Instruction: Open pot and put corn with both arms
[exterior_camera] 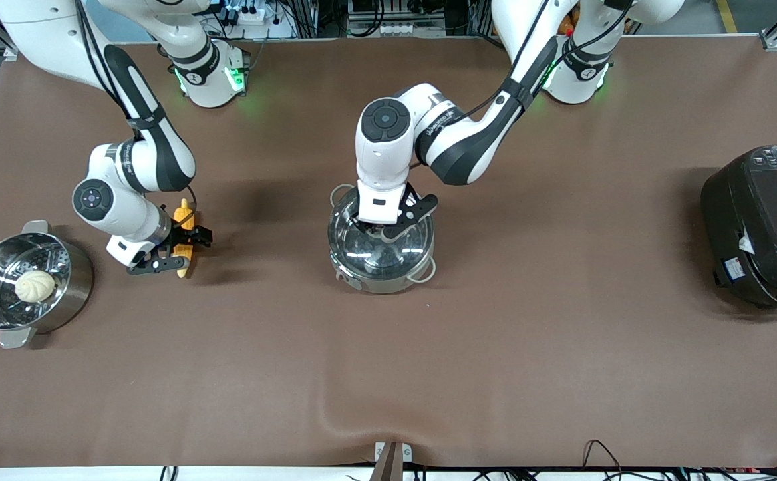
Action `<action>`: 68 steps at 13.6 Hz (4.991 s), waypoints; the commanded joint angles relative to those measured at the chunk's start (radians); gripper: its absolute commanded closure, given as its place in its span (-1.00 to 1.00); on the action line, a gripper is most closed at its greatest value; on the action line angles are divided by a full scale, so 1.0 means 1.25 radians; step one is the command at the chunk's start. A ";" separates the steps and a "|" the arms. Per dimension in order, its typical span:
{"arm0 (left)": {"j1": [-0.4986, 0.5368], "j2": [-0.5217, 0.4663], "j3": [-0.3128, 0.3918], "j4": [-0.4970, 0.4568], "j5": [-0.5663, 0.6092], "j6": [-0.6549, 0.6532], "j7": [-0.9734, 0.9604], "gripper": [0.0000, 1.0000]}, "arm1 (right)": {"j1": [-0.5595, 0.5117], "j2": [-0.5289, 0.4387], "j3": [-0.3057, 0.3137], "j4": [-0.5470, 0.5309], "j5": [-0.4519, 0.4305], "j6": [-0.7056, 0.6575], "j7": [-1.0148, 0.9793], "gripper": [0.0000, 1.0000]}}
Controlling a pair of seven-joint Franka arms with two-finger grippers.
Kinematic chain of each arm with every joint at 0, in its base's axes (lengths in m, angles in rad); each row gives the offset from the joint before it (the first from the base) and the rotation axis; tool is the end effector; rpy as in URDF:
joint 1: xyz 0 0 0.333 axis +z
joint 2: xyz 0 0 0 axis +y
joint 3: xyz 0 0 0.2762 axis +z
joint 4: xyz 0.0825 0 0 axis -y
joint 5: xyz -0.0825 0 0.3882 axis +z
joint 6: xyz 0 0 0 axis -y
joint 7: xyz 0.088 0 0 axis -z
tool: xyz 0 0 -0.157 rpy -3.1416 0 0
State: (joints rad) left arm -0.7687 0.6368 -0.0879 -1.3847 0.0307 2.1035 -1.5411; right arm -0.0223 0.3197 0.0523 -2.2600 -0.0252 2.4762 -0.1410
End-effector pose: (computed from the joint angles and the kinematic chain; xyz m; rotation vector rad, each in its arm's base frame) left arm 0.4780 -0.5340 0.2632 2.8744 1.0320 0.0122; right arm 0.5129 0.0168 0.1197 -3.1157 -0.2966 0.1608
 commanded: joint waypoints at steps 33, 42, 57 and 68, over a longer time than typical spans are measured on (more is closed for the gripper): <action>0.568 -0.265 -0.002 -0.708 -0.001 0.450 0.920 1.00 | 0.513 0.183 0.011 0.624 0.181 -0.463 0.542 0.69; 0.594 -0.287 -0.002 -0.690 -0.001 0.432 0.976 -1.00 | 0.560 0.261 0.011 0.651 0.188 -0.301 0.601 -0.60; 0.584 -0.496 -0.062 -0.251 -0.012 -0.345 1.033 -1.00 | 0.284 -0.176 0.001 0.385 -0.011 -0.486 0.386 -1.00; 0.612 -0.486 -0.023 -0.127 -0.005 -0.420 1.061 -1.00 | -0.015 -0.282 0.001 0.486 0.024 -0.707 0.125 -1.00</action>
State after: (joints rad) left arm -0.0222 0.0068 -0.1135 -1.5999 0.0103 1.6135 -0.2315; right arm 0.0084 -0.0122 0.0326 -1.6852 -0.0145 1.6370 0.0663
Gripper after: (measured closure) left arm 0.000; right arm 0.000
